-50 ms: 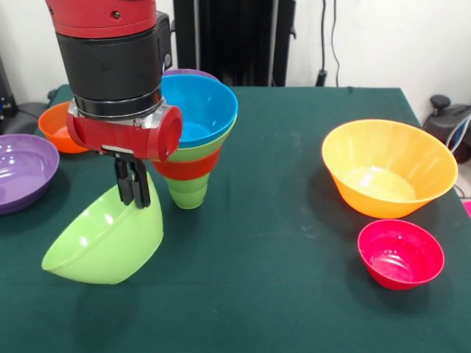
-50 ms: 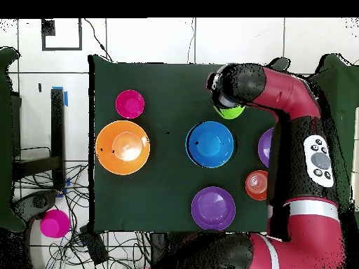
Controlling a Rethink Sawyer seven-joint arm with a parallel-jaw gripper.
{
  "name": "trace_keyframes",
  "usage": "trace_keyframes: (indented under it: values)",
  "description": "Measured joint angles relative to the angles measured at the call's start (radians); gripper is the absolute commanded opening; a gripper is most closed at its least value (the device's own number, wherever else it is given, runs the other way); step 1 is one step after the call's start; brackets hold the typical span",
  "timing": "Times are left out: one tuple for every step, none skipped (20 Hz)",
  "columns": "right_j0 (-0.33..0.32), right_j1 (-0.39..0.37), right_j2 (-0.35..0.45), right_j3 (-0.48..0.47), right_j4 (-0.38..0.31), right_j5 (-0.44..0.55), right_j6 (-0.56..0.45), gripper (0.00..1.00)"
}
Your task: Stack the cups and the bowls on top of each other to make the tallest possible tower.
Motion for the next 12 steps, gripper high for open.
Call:
trace_keyframes:
  values:
    - [0.000,0.000,0.001,0.000,0.000,0.000,0.000,0.00]
    - [0.000,0.000,0.002,0.000,0.000,0.000,0.000,0.00]
    - [0.000,0.000,0.003,0.000,0.000,0.000,0.000,0.00]
    - [0.000,0.000,0.005,0.000,0.000,0.000,0.000,0.00]
    - [0.000,0.000,0.007,0.000,0.000,0.000,0.000,0.00]
    - [-0.001,0.000,0.008,0.000,0.000,0.000,0.000,0.00]
    - [-0.001,0.000,0.011,0.000,0.000,0.000,0.000,0.00]
    - [-0.002,0.000,0.013,0.000,0.000,0.000,0.000,0.00]
    - [-0.003,0.001,0.019,0.000,0.000,0.000,0.000,0.00]
    - [-0.003,0.001,0.022,0.000,0.000,0.000,0.000,0.00]
    - [-0.004,0.001,0.025,0.000,0.000,0.000,0.000,0.00]
    - [-0.004,0.001,0.028,0.000,0.000,0.000,0.000,0.00]
